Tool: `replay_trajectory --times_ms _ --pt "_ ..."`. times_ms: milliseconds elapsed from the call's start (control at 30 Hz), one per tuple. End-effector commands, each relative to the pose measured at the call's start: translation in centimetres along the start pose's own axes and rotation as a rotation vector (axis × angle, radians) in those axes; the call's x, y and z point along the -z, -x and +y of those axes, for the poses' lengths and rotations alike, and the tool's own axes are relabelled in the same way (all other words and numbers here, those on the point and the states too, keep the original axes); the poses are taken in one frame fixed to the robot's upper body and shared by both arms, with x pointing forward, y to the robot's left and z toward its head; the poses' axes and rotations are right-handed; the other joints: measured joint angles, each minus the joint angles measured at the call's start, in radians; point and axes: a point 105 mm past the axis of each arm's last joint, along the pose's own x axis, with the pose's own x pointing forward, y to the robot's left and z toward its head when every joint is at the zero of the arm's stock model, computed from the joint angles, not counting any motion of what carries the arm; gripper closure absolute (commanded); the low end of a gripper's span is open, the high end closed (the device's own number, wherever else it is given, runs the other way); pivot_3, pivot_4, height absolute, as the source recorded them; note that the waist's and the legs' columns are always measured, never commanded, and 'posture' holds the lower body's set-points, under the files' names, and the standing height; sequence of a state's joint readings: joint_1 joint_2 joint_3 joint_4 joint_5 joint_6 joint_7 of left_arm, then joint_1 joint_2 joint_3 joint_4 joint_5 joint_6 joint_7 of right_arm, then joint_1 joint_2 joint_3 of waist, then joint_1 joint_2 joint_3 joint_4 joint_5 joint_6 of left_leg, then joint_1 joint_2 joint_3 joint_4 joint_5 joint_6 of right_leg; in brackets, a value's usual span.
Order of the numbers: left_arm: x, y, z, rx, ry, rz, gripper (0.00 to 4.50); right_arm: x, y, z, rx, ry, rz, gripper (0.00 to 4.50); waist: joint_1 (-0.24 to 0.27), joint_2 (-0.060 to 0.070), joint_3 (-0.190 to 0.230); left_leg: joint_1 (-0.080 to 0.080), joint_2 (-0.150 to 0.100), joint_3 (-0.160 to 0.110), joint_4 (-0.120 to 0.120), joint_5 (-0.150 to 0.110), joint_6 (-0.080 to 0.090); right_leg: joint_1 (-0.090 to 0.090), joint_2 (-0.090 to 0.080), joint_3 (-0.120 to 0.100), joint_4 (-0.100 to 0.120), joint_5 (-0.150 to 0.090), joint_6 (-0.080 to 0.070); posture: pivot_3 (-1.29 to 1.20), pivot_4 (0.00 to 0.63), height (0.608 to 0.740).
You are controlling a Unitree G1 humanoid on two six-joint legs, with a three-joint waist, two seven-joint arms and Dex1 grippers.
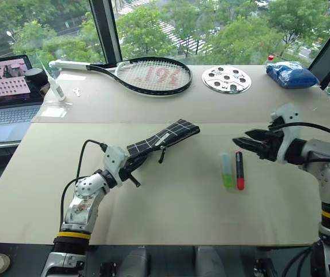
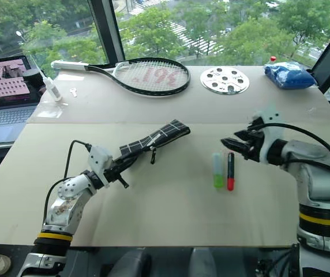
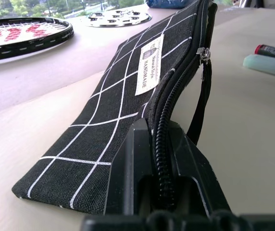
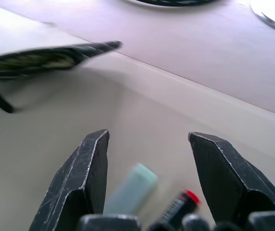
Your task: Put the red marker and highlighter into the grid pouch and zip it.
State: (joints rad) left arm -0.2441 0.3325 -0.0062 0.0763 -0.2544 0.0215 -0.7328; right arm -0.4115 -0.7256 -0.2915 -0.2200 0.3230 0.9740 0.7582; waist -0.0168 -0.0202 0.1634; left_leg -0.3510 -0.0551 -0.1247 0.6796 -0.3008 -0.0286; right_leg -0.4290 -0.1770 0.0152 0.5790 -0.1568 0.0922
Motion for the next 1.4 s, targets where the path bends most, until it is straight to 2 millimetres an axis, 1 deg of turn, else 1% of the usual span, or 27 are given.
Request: replay_trajectory --times_ms 33,100,167,267,400,500,767,900,1033,1167,1300,1400 --pt "-1.2 -0.6 -0.2 0.029 -0.020 -0.046 4.50 1.4 1.4 -1.6 0.153 0.002 0.053 1.56 0.003 0.000 0.000 0.000 0.000 0.000 0.000 0.000 0.000 0.001 0.000 0.000 0.000 0.000 0.000 0.00 0.150 0.740" --pt "-1.1 -0.7 -0.3 0.039 -0.017 -0.043 4.50 2.3 1.4 -1.5 0.189 -0.018 0.075 1.56 0.004 0.000 0.000 0.000 -0.001 0.000 0.001 0.000 0.000 0.001 -0.001 0.000 0.000 0.000 0.001 0.00 0.150 0.740" --pt "-0.9 -0.9 -0.4 0.050 -0.016 -0.039 4.50 3.0 1.1 -1.1 0.208 -0.038 0.090 1.56 0.002 0.000 0.000 0.000 -0.001 0.000 0.001 0.000 0.000 0.002 -0.001 0.000 0.000 0.001 0.001 0.00 0.150 0.740" --pt "-1.0 -1.1 -0.4 0.058 -0.015 -0.041 4.50 3.7 0.7 -0.3 0.213 -0.082 0.099 1.56 0.000 0.000 0.000 0.000 0.000 0.000 0.001 0.000 0.000 0.002 0.000 0.000 0.000 0.001 0.001 0.00 0.150 0.740" --pt "-0.9 -1.2 -0.4 0.058 -0.012 -0.043 4.50 4.4 0.8 -0.3 0.229 -0.130 0.106 1.56 0.003 0.000 0.000 0.000 -0.001 0.000 0.001 0.000 0.000 0.003 0.000 0.000 0.000 0.001 0.001 0.00 0.150 0.740" --pt "-0.6 -1.1 -0.5 0.058 -0.007 -0.042 4.50 5.1 0.7 0.1 0.220 -0.151 0.127 1.56 0.004 0.000 0.000 0.000 -0.001 0.000 0.001 0.000 0.000 0.003 -0.001 0.000 0.000 0.001 0.001 0.00 0.150 0.740" --pt "-0.4 -0.9 -0.7 0.045 0.004 -0.043 4.50 6.6 0.2 1.6 0.172 -0.152 0.180 1.56 0.002 0.000 0.000 0.001 0.000 0.000 0.001 0.000 0.000 0.003 0.000 0.000 -0.001 0.001 0.001 0.00 0.150 0.740" --pt "-0.3 -0.8 -0.6 0.037 0.005 -0.044 4.50 7.1 -0.1 2.0 0.163 -0.158 0.194 1.56 0.003 0.000 0.000 0.003 0.000 0.000 0.001 0.000 0.000 0.005 0.000 0.000 -0.001 0.001 0.001 0.00 0.150 0.740" --pt "-0.3 -0.7 -0.6 0.033 0.006 -0.043 4.50 7.1 -0.1 1.6 0.179 -0.155 0.192 1.56 0.003 0.000 0.000 0.003 -0.001 0.000 0.001 0.000 0.000 0.005 -0.001 0.000 -0.001 0.001 0.001 0.00 0.150 0.740" --pt "-0.2 -0.6 -0.6 0.036 0.005 -0.042 4.50 7.1 -0.1 1.7 0.173 -0.147 0.198 1.56 0.003 0.000 0.000 0.003 0.000 0.000 0.001 0.000 0.000 0.005 0.000 0.000 -0.001 0.001 0.001 0.00 0.150 0.740" --pt "-0.4 -0.8 -0.2 0.029 0.000 -0.044 4.50 8.3 0.1 2.6 0.156 -0.121 0.252 1.56 0.004 0.000 0.000 0.003 0.000 0.000 0.001 0.000 0.000 0.005 0.000 0.000 -0.001 0.001 0.001 0.00 0.150 0.740" --pt "-0.5 -0.7 -0.3 0.031 -0.002 -0.044 4.50 9.1 0.3 2.5 0.175 -0.108 0.277 2.28 0.005 0.000 0.000 0.003 0.000 0.000 0.001 0.000 0.000 0.005 0.000 0.000 -0.001 0.001 0.001 0.00 0.150 0.740"
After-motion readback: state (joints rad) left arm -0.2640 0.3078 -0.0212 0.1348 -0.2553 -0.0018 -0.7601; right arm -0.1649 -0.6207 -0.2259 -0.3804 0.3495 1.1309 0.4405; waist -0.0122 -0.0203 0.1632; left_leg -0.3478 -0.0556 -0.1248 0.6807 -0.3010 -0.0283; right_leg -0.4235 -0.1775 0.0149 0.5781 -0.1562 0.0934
